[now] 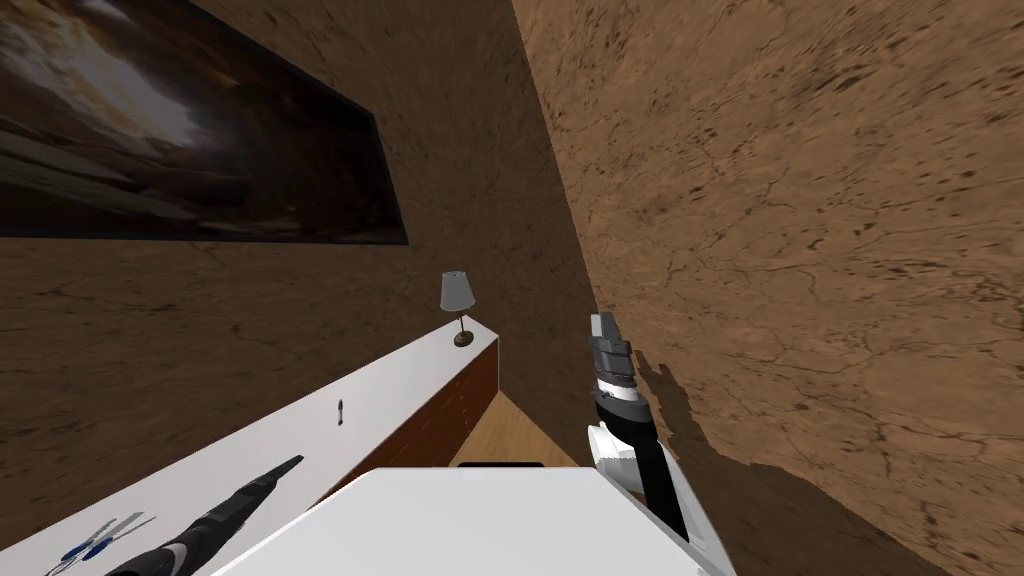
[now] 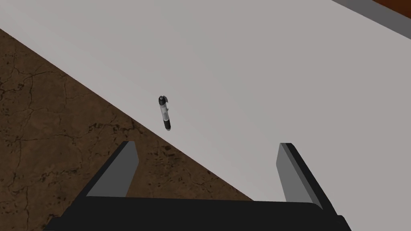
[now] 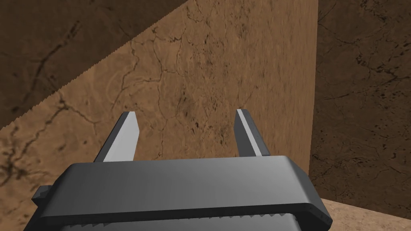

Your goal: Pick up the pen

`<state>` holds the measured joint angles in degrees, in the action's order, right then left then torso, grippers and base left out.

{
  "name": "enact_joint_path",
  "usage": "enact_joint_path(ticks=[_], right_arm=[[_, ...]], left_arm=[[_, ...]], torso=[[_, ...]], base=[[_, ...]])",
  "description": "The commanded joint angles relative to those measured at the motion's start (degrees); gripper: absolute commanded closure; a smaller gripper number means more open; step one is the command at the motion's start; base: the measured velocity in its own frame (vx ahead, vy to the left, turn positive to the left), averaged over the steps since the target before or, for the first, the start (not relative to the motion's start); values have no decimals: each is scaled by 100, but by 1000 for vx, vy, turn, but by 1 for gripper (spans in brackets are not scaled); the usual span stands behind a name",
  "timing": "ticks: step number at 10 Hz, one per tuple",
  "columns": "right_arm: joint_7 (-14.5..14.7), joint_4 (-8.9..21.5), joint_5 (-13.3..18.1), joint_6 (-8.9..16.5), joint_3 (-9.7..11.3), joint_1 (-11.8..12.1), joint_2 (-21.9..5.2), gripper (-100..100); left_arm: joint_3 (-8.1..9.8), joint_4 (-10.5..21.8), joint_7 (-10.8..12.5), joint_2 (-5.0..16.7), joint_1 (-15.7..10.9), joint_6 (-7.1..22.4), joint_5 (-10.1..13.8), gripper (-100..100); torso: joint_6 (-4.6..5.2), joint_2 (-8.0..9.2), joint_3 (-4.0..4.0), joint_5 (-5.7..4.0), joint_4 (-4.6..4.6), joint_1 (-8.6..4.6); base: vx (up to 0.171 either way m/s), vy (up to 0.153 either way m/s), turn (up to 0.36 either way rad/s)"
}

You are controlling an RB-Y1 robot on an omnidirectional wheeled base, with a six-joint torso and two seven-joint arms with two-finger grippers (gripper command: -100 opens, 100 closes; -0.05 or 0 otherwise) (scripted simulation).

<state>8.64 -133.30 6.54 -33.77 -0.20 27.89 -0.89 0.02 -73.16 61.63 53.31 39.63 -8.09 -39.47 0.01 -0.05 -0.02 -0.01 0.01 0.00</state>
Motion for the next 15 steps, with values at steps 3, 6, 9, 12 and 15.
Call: enact_joint_path(ticks=[3,6,9,12,15], right_arm=[[0,0,0,0,-1,2,0,0],[0,0,0,0,0,1,0,0],[0,0,0,0,-1,1,0,0],[0,0,0,0,-1,2,0,0],[0,0,0,0,-2,3,-1,0]], left_arm=[[-8,560,230,47,-74,-136,-277,-100],[-72,1126,571,165,19,-188,-599,-100],[-103,1474,734,207,61,-229,-752,-100],[-161,1958,1009,254,133,-331,-1035,-100],[-213,2375,1226,255,185,-447,-1279,-100]], torso=[[-12,2,1,2,0,4],[-2,-7,-4,0,-2,4],[-6,-11,-6,3,-3,9],[-12,-7,-5,3,-2,5],[-16,-15,-9,4,-4,15]], base=[[17,-3,-132],[42,-1,-328],[39,14,-180],[36,10,-234],[54,31,-260]])
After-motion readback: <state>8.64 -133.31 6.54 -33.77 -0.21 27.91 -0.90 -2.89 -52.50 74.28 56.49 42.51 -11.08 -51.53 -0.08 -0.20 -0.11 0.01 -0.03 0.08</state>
